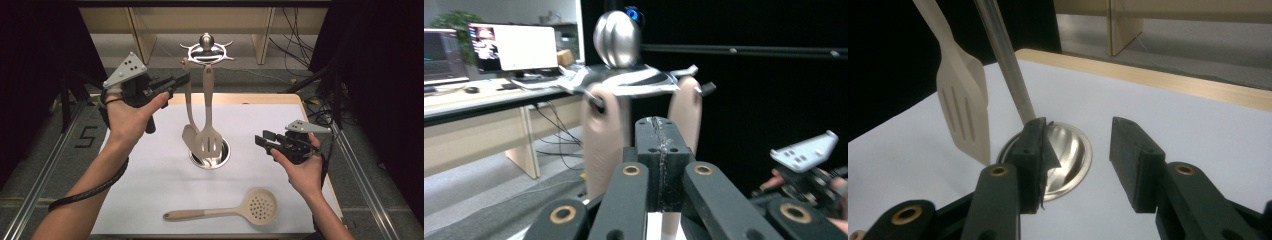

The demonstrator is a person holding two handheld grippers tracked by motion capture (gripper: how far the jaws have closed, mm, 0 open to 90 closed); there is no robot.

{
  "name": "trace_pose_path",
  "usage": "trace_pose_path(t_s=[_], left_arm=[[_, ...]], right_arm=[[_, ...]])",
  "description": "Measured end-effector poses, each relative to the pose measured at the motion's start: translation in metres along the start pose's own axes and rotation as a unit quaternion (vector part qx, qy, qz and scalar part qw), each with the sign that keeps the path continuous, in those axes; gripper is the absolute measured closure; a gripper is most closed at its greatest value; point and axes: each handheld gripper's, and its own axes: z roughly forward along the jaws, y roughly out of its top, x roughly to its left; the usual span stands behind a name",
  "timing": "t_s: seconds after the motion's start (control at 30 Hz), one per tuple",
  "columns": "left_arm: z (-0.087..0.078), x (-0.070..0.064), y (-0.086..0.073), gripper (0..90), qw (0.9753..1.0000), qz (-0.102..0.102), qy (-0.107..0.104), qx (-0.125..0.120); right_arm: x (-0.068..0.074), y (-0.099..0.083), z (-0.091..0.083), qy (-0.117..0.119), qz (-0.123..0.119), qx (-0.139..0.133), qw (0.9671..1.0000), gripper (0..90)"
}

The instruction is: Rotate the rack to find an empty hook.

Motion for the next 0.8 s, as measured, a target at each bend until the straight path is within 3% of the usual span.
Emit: trace_pose_path(t_s=[0.07, 0.27, 0.53, 0.67, 0.77, 0.8], left_arm=[[0.001, 0.002, 0.002, 89.3, 1.0000, -0.002, 0.005, -0.006], [0.003, 0.005, 0.009, 89.3, 0.9997, 0.001, 0.014, -0.018], [0.005, 0.007, 0.011, 89.3, 0.9997, 0.003, 0.022, -0.013], [0.005, 0.008, 0.013, 89.4, 0.9991, 0.001, 0.040, -0.010], [0.006, 0.012, 0.013, 89.4, 0.9989, 0.001, 0.047, -0.007], [0.007, 0.013, 0.013, 89.4, 0.9988, 0.002, 0.049, -0.007]], right_arm=[[-0.001, 0.001, -0.001, -0.003, -0.008, 0.000, 1.0000, 59.4], [0.000, 0.000, 0.000, -0.002, -0.005, 0.000, 1.0000, 59.4], [-0.001, 0.001, 0.000, -0.002, -0.012, 0.000, 0.9999, 59.4], [0.000, 0.001, 0.001, 0.004, -0.003, -0.002, 1.0000, 59.4], [0.000, 0.001, 0.001, 0.005, -0.005, -0.002, 1.0000, 59.4], [-0.001, 0.001, 0.000, -0.001, -0.016, -0.005, 0.9999, 59.4]])
